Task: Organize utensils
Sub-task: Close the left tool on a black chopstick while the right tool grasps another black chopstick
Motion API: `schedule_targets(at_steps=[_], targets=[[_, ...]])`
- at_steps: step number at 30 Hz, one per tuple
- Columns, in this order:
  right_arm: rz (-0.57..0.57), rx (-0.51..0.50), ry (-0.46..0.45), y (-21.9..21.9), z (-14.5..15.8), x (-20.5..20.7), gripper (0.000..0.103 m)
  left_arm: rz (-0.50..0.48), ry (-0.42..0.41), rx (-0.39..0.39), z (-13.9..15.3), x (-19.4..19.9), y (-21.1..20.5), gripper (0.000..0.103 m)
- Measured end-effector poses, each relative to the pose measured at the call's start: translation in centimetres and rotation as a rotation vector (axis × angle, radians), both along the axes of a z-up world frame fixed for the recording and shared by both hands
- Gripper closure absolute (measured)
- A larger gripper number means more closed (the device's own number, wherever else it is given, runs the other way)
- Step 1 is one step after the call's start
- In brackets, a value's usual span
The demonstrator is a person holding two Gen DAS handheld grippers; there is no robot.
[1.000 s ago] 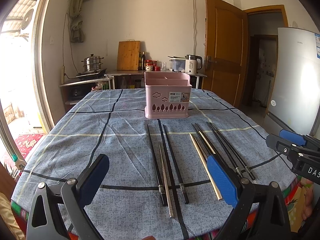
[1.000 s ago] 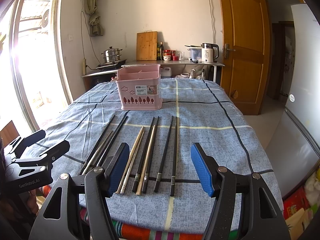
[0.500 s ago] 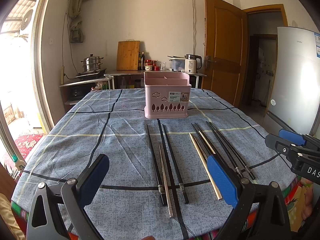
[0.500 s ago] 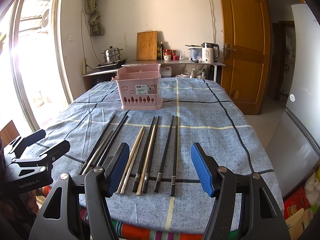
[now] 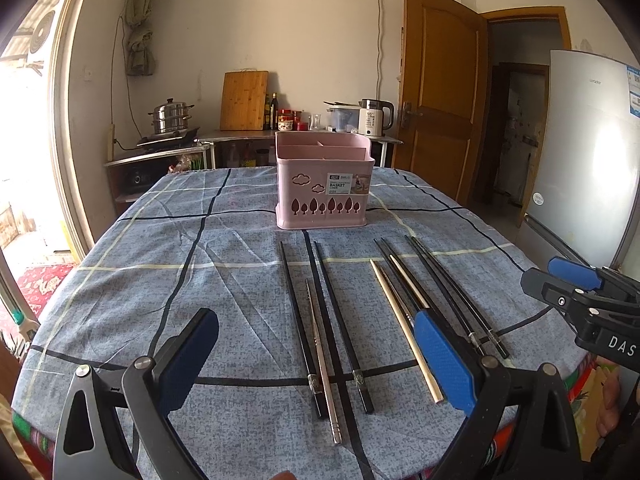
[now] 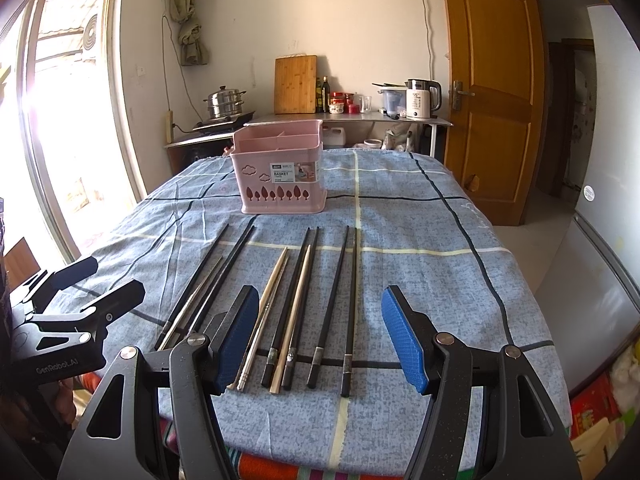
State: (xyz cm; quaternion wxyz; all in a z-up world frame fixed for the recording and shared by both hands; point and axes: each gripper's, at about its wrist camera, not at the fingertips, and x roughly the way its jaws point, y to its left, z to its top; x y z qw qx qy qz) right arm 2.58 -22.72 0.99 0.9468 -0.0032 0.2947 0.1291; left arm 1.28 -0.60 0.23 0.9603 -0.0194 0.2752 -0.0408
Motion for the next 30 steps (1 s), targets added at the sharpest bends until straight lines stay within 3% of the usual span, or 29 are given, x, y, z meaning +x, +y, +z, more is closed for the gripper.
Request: schedule_targets(at_steps=[6, 11, 15, 16, 19, 30], targets=[[0.018, -0.015, 0.029, 0.5, -0.7, 2.2, 0.039, 0.021, 0.073, 0.042, -1.2, 3.8, 0.3, 0.004], [0.029, -0.014, 0.081, 0.8, -1.6, 5.4, 0.039, 0.06, 0.196, 0.01, -2.9, 8.2, 2.2, 0.005], [0.029, -0.013, 0.111, 0.9, -2.0, 7.6, 0.04, 0.089, 0.282, 0.013, -4.1, 11.6, 3.3, 0.029], [0.03, -0.01, 0.118, 0.9, -2.1, 8.2, 0.041, 0.095, 0.299, 0.001, -4.3, 12.5, 3.7, 0.031], [0.033, -0.011, 0.149, 1.2, -2.5, 10.2, 0.046, 0.103, 0.325, -0.022, -4.8, 14.6, 4.4, 0.038], [0.037, -0.022, 0.295, 1.8, -5.3, 17.7, 0.085, 0.063, 0.391, -0.056, -6.0, 19.3, 5.1, 0.055]])
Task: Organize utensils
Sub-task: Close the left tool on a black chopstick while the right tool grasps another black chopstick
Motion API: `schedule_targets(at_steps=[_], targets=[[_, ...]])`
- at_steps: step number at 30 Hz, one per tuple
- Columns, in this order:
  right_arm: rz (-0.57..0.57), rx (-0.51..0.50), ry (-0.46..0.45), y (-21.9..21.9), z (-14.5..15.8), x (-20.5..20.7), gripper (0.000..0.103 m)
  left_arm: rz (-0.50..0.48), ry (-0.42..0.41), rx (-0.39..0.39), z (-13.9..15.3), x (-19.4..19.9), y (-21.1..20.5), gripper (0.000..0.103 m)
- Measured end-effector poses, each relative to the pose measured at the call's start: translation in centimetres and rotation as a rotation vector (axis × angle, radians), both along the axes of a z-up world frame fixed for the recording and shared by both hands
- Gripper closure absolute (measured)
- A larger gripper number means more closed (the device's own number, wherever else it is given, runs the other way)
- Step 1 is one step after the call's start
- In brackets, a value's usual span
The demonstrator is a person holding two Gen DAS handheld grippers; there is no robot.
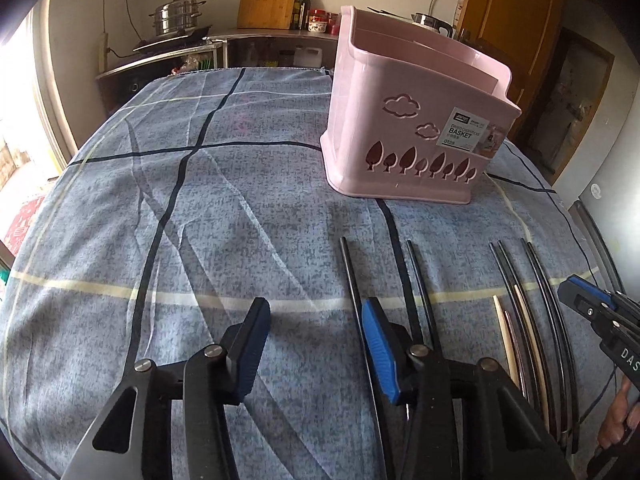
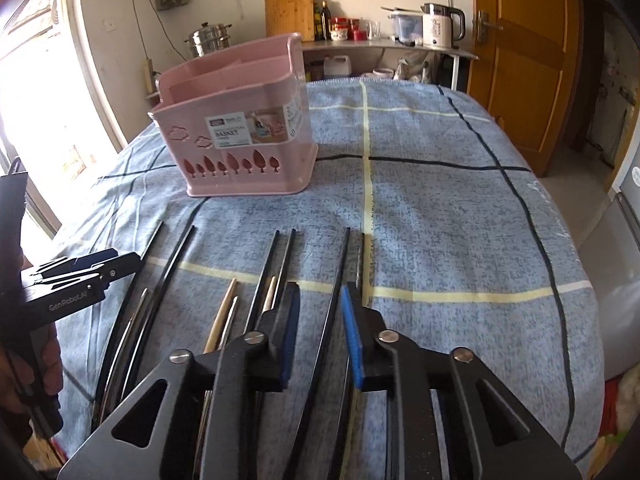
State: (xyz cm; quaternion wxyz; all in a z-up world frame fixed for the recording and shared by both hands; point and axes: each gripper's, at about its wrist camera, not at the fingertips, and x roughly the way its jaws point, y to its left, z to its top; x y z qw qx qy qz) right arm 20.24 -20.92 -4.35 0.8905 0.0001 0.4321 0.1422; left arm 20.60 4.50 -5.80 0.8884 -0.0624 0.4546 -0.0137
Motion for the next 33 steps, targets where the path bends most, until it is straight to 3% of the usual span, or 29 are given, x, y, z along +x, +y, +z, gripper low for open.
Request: schedule_targets(at_steps=[3, 16, 19, 21, 23, 33], targets=[[-0.001, -0.002, 0.035, -0.1, -0.9, 1.1, 0.089, -0.017, 0.002, -0.001, -0.1, 0.5, -0.1, 0.058], [-0.025, -0.006, 0.116, 0.3, -2.2, 4.3, 0.089, -0.05, 0.035, 0.047, 0.1, 2.5, -0.9, 0.063], [-0.029, -0.009, 0.131, 0.4, -2.2, 4.9, 0.091, -0.062, 0.048, 0.083, 0.2, 2.8, -1.5, 0.071], [-0.031, -0.021, 0.134, 0.4, -2.2, 5.1, 0.097, -0.073, 0.058, 0.072, 0.2, 2.8, -1.7, 0.088], [-0.028, -0.016, 0.138, 0.3, -2.2, 5.1, 0.097, -0.082, 0.071, 0.066, 0.3, 2.7, -1.9, 0.095], [-0.013, 0.038, 0.112, -0.2, -0.2, 4.1, 0.098, -0.086, 0.063, 0.005, 2.2, 2.1, -1.5, 0.096]])
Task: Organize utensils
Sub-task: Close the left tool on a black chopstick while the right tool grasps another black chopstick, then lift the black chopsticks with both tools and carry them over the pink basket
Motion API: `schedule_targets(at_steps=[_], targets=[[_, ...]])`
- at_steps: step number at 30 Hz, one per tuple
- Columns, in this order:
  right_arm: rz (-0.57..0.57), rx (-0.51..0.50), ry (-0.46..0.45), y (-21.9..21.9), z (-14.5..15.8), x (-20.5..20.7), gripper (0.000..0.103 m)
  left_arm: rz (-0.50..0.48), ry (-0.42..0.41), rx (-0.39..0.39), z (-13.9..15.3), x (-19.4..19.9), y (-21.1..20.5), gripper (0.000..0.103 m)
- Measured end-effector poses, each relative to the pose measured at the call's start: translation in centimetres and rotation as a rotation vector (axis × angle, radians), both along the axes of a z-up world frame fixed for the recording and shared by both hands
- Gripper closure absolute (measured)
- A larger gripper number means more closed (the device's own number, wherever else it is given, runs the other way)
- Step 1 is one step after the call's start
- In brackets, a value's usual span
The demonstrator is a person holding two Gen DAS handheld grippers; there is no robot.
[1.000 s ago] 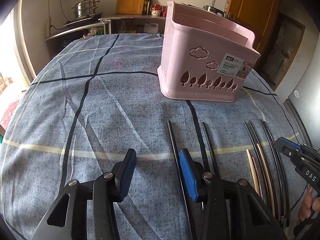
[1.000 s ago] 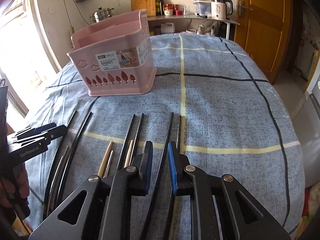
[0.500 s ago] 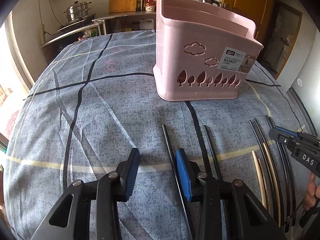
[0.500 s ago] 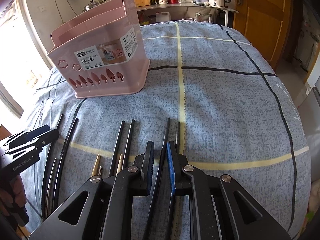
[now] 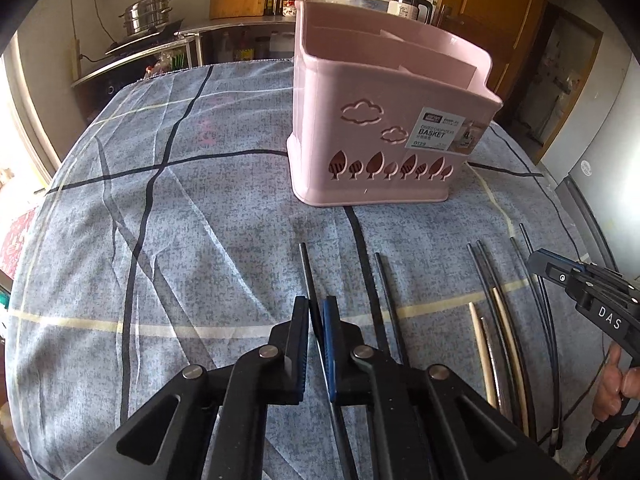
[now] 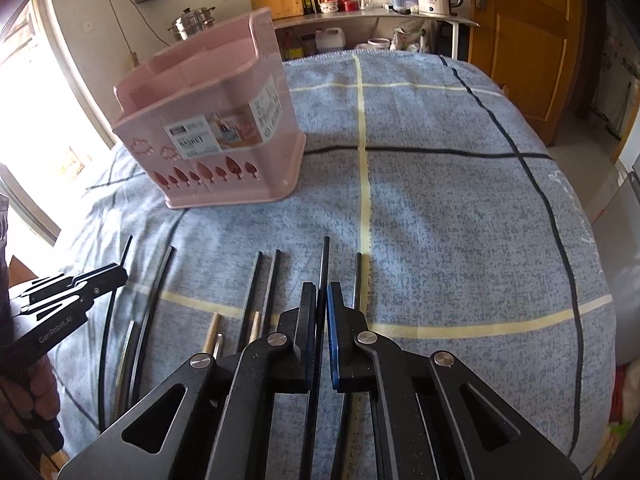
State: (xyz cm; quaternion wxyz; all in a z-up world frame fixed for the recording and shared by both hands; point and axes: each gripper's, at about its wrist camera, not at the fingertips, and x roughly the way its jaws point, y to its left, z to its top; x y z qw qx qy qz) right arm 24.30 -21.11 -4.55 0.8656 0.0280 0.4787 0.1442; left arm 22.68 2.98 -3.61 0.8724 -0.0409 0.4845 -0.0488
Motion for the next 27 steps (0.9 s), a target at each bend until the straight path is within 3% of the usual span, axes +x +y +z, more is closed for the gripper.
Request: schedule_targets(at_steps=[14, 27], targets=[[0.022, 0.077, -0.205, -0.9, 9.8, -2.5, 0.098, -0.055, -0.221, -0.013, 11.0, -3.1, -0.2, 0.099], [0.029, 0.094, -0.316, -1.7, 14.7, -3.9, 0.098, -0.071, -0.294, -0.046, 15.6, -3.6, 0.2, 0.099]])
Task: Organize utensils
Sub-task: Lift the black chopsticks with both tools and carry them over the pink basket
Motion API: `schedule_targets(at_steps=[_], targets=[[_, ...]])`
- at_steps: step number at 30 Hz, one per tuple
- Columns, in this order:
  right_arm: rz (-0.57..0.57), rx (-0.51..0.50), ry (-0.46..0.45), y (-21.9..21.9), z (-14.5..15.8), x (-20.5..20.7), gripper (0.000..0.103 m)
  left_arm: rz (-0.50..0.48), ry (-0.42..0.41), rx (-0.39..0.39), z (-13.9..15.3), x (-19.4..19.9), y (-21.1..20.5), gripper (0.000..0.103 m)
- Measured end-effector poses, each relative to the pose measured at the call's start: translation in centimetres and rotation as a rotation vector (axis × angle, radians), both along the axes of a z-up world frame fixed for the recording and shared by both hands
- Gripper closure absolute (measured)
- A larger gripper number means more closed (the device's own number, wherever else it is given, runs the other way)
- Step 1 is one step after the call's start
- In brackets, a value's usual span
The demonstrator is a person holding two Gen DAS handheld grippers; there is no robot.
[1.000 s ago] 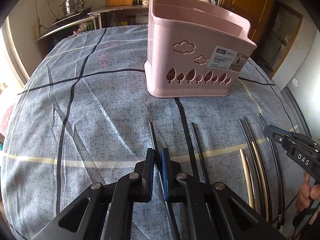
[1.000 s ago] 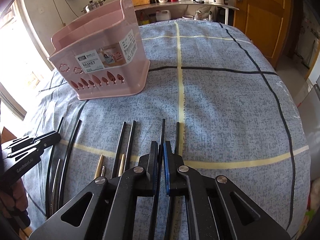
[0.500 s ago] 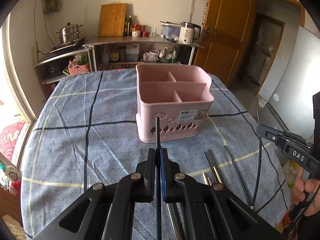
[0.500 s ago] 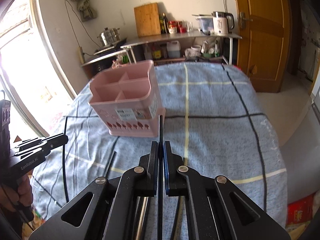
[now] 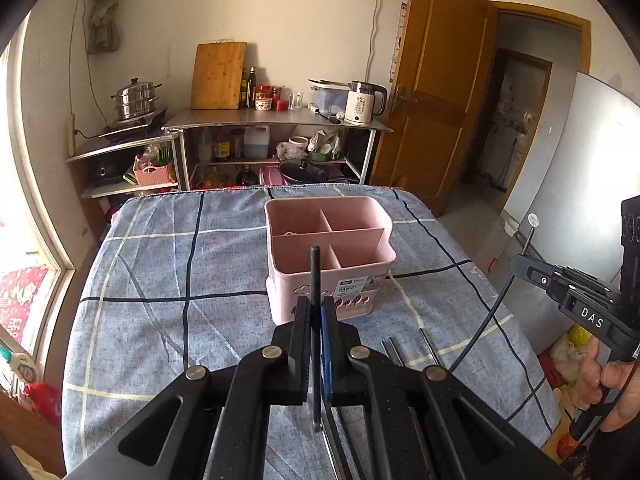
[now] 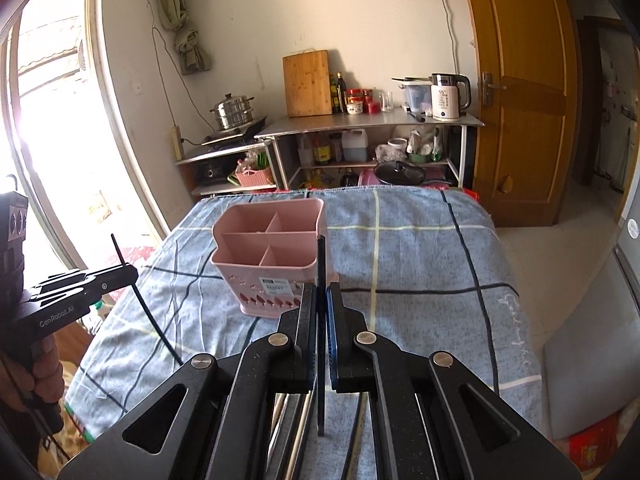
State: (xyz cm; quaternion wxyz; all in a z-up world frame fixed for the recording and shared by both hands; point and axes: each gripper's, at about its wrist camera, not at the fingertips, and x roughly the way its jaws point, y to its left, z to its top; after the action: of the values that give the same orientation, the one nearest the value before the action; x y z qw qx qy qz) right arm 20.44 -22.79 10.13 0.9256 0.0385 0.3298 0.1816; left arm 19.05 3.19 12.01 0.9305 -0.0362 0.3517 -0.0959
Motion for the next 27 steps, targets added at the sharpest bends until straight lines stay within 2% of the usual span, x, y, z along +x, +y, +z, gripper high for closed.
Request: schedule_targets(at_steps=[9, 20, 23, 27], targets=[[0.017, 0.047, -0.037, 0.3, 2.5, 1.0, 0.099, -0.017, -0.017, -0.035, 2.7, 1.6, 0.1, 0.099], [0.034, 0.118, -0.143, 2.7, 8.0, 4.7, 0.099, 0.014, -0.086, -0.088, 9.1, 6.7, 1.5, 0.099], [0.03, 0.143, -0.149, 3.3, 8.4, 6.0, 0.099, 0.027, -0.103, -0.109, 10.2, 8.2, 2.1, 0.099], [0.019, 0.174, -0.155, 4.1, 8.4, 7.7, 0.099, 0.036, -0.104, -0.122, 10.3, 10.1, 2.4, 0.099]])
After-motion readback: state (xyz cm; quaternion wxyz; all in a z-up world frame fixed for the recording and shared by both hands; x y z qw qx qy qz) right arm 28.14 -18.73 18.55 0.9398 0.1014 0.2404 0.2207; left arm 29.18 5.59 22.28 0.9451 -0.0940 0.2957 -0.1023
